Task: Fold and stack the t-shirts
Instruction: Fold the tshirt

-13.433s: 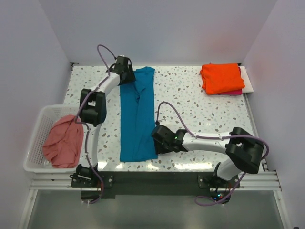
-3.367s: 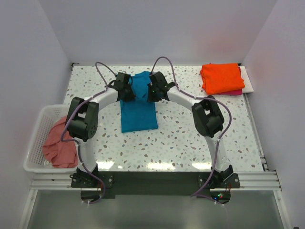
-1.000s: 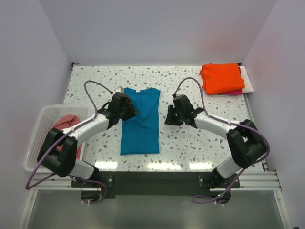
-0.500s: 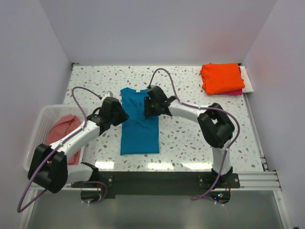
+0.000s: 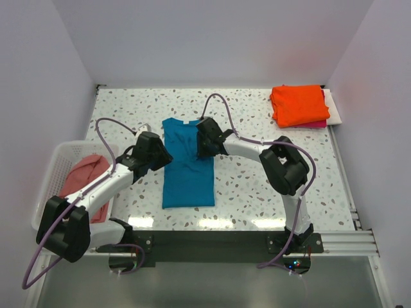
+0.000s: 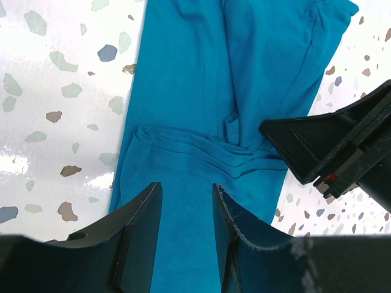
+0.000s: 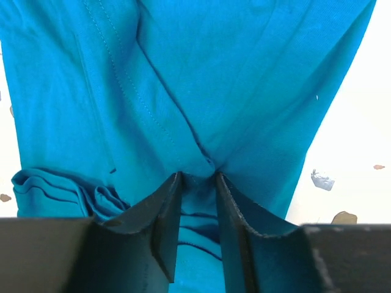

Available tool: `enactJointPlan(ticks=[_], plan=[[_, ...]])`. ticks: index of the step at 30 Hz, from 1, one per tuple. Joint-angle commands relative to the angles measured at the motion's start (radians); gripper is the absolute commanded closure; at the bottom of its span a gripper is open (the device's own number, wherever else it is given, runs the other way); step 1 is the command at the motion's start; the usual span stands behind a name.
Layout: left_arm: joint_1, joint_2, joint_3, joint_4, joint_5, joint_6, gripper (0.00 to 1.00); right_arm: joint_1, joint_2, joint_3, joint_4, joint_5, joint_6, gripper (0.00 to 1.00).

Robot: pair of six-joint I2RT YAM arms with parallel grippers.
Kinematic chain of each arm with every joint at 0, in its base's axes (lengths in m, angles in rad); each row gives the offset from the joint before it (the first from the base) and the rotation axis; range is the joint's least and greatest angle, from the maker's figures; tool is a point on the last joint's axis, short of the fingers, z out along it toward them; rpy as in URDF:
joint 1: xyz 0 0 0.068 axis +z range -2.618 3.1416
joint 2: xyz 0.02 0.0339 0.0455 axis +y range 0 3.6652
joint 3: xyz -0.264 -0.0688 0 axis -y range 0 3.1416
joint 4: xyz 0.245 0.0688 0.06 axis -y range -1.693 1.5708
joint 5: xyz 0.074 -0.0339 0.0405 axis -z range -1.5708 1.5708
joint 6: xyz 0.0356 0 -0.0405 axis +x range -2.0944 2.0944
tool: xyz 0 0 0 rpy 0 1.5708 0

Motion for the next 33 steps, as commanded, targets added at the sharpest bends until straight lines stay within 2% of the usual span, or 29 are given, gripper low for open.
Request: enactJointPlan(ticks=[1,7,17,19,28,33], plan=[[0.012,-0.025,-0.011,0.021,0.002,0.025,0.57,0.005,-0.019,0.034,0.032,0.035,0.011,0.69],[0.012,-0.019,-0.019,0.027,0.008,0.026,0.57,0.009,-0.004,0.057,0.032,0.032,-0.001,0.78],[0.012,-0.017,-0.025,0.028,0.018,0.032,0.57,0.032,-0.023,0.069,0.047,0.049,-0.055,0.88],[0.012,-0.016,-0.025,0.025,0.018,0.031,0.57,0.043,-0.021,0.077,0.040,0.058,-0.070,0.88],[0.012,-0.017,-0.028,0.029,0.027,0.032,0.57,0.052,-0.010,0.100,0.011,0.078,-0.098,0.73],[0.012,-0.016,-0.031,0.033,0.028,0.032,0.57,0.054,0.007,0.114,-0.002,0.090,-0.102,0.73]])
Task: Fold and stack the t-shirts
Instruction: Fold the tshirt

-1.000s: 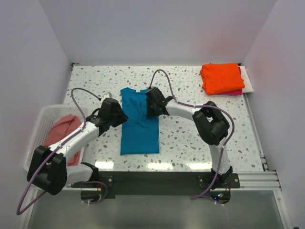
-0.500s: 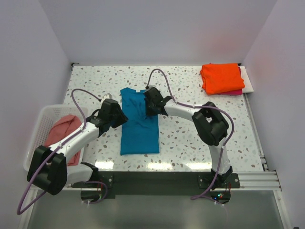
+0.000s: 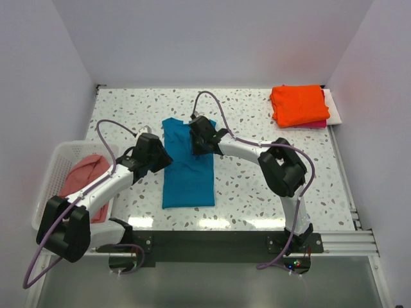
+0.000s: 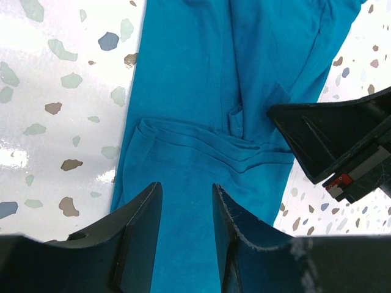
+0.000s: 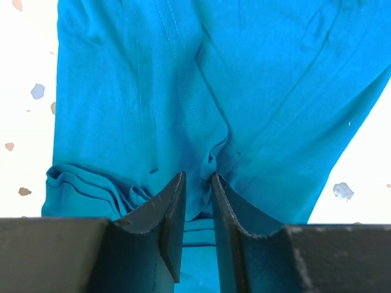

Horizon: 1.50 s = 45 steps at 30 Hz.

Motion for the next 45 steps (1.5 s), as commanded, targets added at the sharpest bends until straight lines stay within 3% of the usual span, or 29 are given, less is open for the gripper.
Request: enactJointPlan(ticks=[1,8,12,34,35,40,43,45], plan=[[0.006,-0.016,-0.011,0.033,0.005,0.031,0.57,0.002,0.007,0.049,0.003,0.039,-0.022,0.76],[0.006,-0.020,-0.008,0.025,0.005,0.034,0.57,0.002,0.022,0.078,-0.001,0.021,-0.024,0.95],[0.006,-0.031,-0.008,0.022,0.000,0.034,0.57,0.013,0.005,0.071,0.028,-0.005,-0.031,1.00],[0.008,-0.128,-0.034,-0.053,-0.086,-0.031,0.57,0.134,0.077,0.104,0.138,-0.132,-0.077,1.00],[0.008,-0.124,-0.034,-0.050,-0.081,-0.029,0.57,0.134,0.077,0.103,0.138,-0.131,-0.079,0.98],[0.008,-0.103,-0.039,-0.024,-0.054,-0.015,0.55,0.133,0.030,0.089,0.126,-0.102,-0.094,0.62],[0.008,-0.088,-0.036,-0.004,-0.038,-0.005,0.53,0.119,-0.022,0.060,0.129,-0.094,-0.096,0.50],[0.008,-0.071,-0.031,0.016,-0.022,0.008,0.53,0.107,-0.082,0.039,0.146,-0.103,-0.086,0.48]])
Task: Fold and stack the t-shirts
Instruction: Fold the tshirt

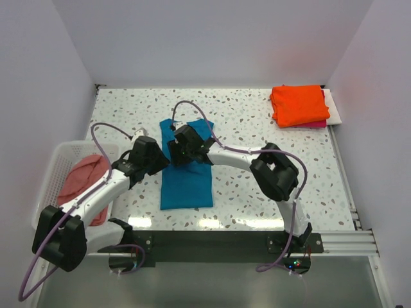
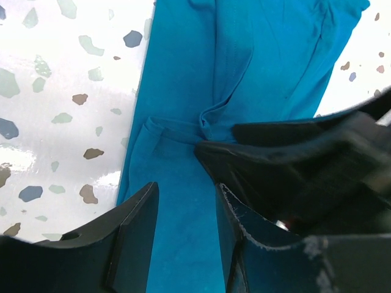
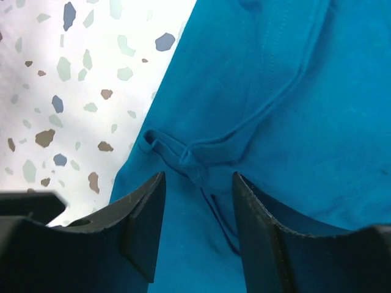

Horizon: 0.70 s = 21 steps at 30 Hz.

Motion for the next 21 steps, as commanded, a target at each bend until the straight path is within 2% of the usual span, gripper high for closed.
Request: enactJointPlan(ticks=[1,5,8,9,12,17,21], plan=[[0.007,0.040,0.013,0.072,0.035,0.024,0.53,-0.035,-0.156,-0.038,0.063,0.000,0.009,0.48],[0.006,0.109,0.067,0.106,0.051,0.058,0.57,-0.100,-0.241,-0.102,0.043,0.018,0.095,0.48],[0.004,0.172,0.131,0.118,0.029,0.086,0.61,-0.157,-0.268,-0.146,0.015,0.020,0.144,0.55],[0.003,0.189,0.150,0.118,0.022,0.106,0.62,-0.166,-0.278,-0.160,0.015,0.020,0.152,0.62],[-0.003,0.264,0.234,0.115,0.006,0.142,0.67,-0.183,-0.275,-0.198,0.023,-0.002,0.158,0.69],[-0.020,0.419,0.387,0.112,-0.012,0.216,0.66,-0.183,-0.232,-0.215,0.038,-0.023,0.167,0.70],[-0.037,0.551,0.539,0.042,-0.024,0.284,0.66,-0.184,-0.216,-0.215,0.032,-0.008,0.170,0.73]])
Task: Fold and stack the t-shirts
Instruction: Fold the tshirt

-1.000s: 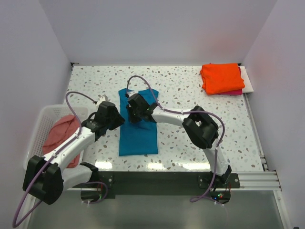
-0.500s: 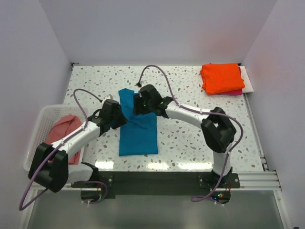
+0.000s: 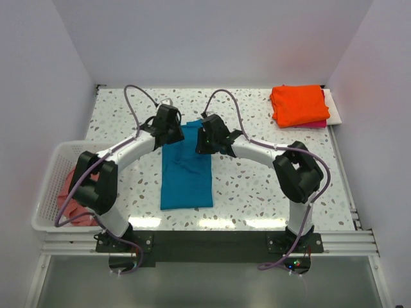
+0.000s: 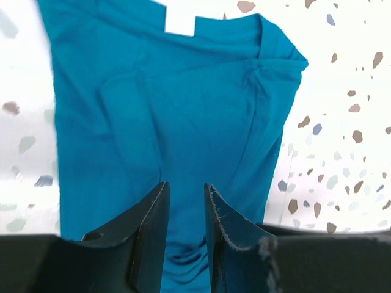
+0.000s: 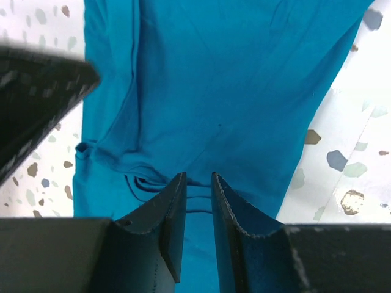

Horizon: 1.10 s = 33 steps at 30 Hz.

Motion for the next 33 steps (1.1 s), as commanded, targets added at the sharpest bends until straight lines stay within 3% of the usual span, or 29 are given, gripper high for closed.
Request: enactJointPlan(ticks=[1,6,13,33], plan=[[-0.021,0.104,0.150,-0.030,-0.018,0.098,0.66,0.001,0.001,-0.004,0.025,0.012,0.020,0.74],[-0.036,0.208,0.249,-0.074,-0.037,0.093,0.67,-0.002,0.014,-0.004,0.017,0.013,0.026,0.76],[-0.035,0.294,0.272,-0.106,-0.089,0.067,0.70,-0.012,0.089,0.047,0.014,-0.020,0.025,0.78],[0.022,0.200,0.102,-0.114,-0.149,0.055,0.71,-0.062,0.156,0.038,0.034,-0.053,0.048,0.79]])
